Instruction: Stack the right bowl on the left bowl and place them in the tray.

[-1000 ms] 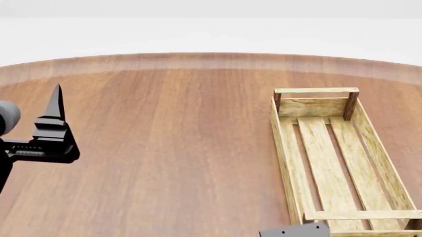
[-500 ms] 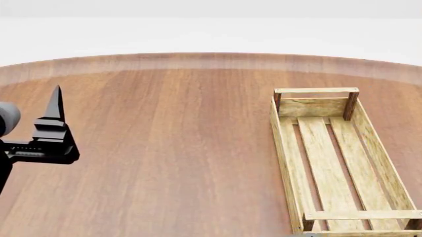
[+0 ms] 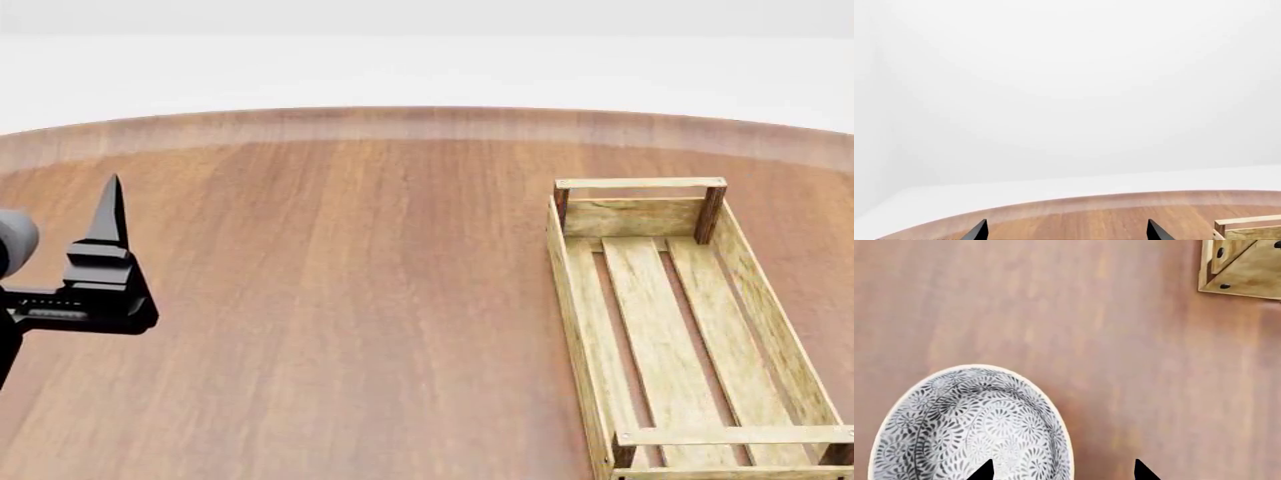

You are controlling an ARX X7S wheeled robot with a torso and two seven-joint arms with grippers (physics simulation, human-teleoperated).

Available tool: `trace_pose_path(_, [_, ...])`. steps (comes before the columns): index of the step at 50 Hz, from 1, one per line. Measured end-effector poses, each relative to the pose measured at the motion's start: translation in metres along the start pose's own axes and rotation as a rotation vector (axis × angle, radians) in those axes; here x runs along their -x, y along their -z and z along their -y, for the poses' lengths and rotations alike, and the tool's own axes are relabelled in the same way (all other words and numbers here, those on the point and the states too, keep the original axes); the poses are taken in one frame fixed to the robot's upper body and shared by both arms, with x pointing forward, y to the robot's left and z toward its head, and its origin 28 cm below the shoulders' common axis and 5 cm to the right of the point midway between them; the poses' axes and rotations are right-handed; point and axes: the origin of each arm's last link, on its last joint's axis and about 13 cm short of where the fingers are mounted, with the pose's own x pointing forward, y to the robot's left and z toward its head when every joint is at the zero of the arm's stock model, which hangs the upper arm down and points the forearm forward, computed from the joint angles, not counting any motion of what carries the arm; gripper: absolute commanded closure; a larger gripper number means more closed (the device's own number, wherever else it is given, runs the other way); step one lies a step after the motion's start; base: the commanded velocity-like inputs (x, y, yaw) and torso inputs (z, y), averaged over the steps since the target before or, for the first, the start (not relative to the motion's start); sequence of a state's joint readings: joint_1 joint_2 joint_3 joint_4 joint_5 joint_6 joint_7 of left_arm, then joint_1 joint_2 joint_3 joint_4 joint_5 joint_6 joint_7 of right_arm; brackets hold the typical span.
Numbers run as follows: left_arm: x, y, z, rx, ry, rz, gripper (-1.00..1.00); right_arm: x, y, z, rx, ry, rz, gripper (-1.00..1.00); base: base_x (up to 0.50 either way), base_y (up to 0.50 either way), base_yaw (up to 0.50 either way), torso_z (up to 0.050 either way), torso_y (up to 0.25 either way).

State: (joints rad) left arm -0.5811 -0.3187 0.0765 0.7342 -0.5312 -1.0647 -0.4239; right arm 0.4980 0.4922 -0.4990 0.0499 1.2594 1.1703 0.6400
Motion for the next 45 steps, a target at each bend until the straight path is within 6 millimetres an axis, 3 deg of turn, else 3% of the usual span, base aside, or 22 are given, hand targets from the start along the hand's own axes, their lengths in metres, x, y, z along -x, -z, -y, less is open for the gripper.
trace_pose_path(1, [0.0,0.0,0.0,0.0,0.0,0.0,-1.0,0.0,0.0,0.0,0.0,0.0,-0.001,1.0,0.0,0.0,0.0,0.0,0.0])
trace_pose_path(30, [0.001,0.003,-0.001,0.002,-0.007,-0.005,-1.0,-0.002,0.0,0.001,-0.005,-0.004,0.004,1.0,0.0,0.0,0.0,0.0,0.0])
trace_pose_path(45, [0.001,0.002,-0.001,0.002,-0.01,-0.005,-1.0,0.008,-0.006,-0.002,-0.013,-0.092,0.074,1.0,0.0,0.0,0.0,0.0,0.0])
